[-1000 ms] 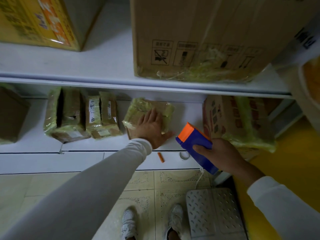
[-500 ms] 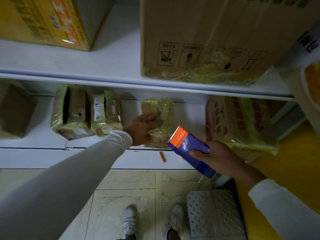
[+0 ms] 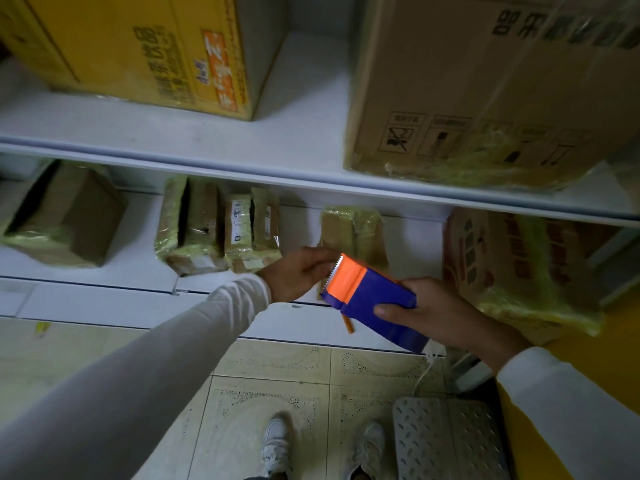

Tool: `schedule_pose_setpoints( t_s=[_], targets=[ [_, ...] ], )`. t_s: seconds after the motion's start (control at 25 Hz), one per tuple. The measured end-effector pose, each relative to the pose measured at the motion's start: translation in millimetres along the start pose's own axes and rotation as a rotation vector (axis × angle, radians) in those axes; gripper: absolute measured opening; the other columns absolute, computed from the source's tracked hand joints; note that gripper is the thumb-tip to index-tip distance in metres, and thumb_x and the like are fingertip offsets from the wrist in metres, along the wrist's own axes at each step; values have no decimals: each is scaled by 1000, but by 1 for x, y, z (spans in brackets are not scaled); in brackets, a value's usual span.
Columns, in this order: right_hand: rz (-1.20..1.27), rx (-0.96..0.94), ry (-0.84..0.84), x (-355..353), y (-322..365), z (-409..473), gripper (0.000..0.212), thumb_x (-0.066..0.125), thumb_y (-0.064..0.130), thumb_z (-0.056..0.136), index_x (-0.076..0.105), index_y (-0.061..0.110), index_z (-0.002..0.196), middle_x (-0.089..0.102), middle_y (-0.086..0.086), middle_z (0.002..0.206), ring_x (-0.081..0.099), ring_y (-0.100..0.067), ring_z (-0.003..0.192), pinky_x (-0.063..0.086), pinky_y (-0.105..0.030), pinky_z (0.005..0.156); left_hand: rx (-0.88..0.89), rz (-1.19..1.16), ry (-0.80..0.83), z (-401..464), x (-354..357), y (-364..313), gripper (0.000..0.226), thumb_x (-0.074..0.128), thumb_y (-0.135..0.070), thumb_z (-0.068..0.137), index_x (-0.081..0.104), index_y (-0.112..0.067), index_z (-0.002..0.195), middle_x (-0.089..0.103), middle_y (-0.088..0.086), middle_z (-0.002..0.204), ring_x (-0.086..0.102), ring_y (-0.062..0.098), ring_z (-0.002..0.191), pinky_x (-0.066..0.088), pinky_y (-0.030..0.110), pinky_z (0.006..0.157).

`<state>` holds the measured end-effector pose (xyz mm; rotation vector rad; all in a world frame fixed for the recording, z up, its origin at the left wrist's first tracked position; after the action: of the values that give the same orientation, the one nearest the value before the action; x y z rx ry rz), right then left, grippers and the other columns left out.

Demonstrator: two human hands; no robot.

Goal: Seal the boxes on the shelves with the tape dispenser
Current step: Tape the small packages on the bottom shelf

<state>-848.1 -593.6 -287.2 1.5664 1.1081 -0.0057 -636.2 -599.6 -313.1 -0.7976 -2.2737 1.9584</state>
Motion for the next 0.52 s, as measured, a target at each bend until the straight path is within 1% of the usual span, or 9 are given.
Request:
schedule_pose_setpoints(
  t_s=[0.08, 0.16, 0.2, 0.28, 0.32, 0.4, 0.44, 0.52],
  targets=[
    [16, 5, 37, 7, 3, 3, 47, 66, 67, 71, 68, 23, 87, 74, 2, 81, 71, -12, 71, 54, -33, 65, -46, -96, 5, -9, 0, 5, 25, 43, 4, 97, 61, -8, 109, 65, 2, 95, 62, -1, 80, 51, 20, 79],
    [14, 8, 84, 16, 3, 5, 45, 70, 63, 75, 69, 21, 91, 75, 2, 84, 72, -14, 75, 57, -39, 70, -65, -100, -11, -16, -3, 12, 26, 43, 9, 94, 62, -9, 91, 63, 3, 80, 60, 2, 69, 51, 23, 72],
    [9, 12, 96, 18, 3, 7, 44, 70, 62, 76, 69, 20, 92, 76, 2, 85, 72, -14, 75, 57, -40, 71, -66, -77, -30, -18, -3, 14, 26, 44, 10, 94, 61, -9, 87, 61, 3, 77, 59, 6, 68, 50, 25, 71],
    [-20, 15, 123, 16, 2, 9, 42, 69, 61, 79, 69, 22, 94, 76, 3, 86, 72, -12, 75, 57, -39, 71, -68, -50, -78, -19, -4, 15, 20, 44, 7, 95, 60, -4, 87, 59, 6, 74, 56, 14, 67, 49, 28, 69],
    [-42, 16, 136, 10, 0, 9, 40, 68, 60, 80, 70, 23, 95, 76, 4, 87, 72, -11, 75, 57, -37, 71, -74, -71, -120, -19, -6, 16, 18, 45, 5, 95, 60, -3, 88, 59, 6, 73, 55, 15, 66, 49, 28, 68],
    [-57, 43, 142, -15, -8, 4, 38, 69, 59, 79, 71, 24, 93, 76, 0, 83, 72, -13, 71, 55, -33, 65, -91, -107, -246, -20, -20, 24, 15, 46, 2, 95, 59, -2, 88, 59, 6, 71, 55, 12, 62, 50, 23, 65],
    [-31, 71, 131, -31, -16, -1, 37, 70, 57, 77, 72, 23, 90, 76, -3, 80, 72, -15, 68, 52, -29, 59, -103, -111, -307, -21, -30, 31, 14, 47, 1, 95, 59, 0, 88, 60, 7, 71, 55, 9, 59, 50, 20, 63],
    [25, 139, 97, -60, -32, -10, 37, 74, 56, 68, 74, 22, 84, 75, -7, 74, 69, -16, 61, 47, -23, 53, -143, -110, -350, -20, -40, 44, 14, 48, 1, 95, 60, 2, 89, 60, 9, 72, 55, 10, 58, 50, 18, 60]
  ],
)
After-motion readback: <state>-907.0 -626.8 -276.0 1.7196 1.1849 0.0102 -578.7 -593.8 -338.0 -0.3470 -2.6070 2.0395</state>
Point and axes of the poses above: each hand's wrist, its own z-axis towards the middle knuckle, its own x-axis out of the palm, y = z × x, the point moved 5 cm from there along z, towards the middle knuckle
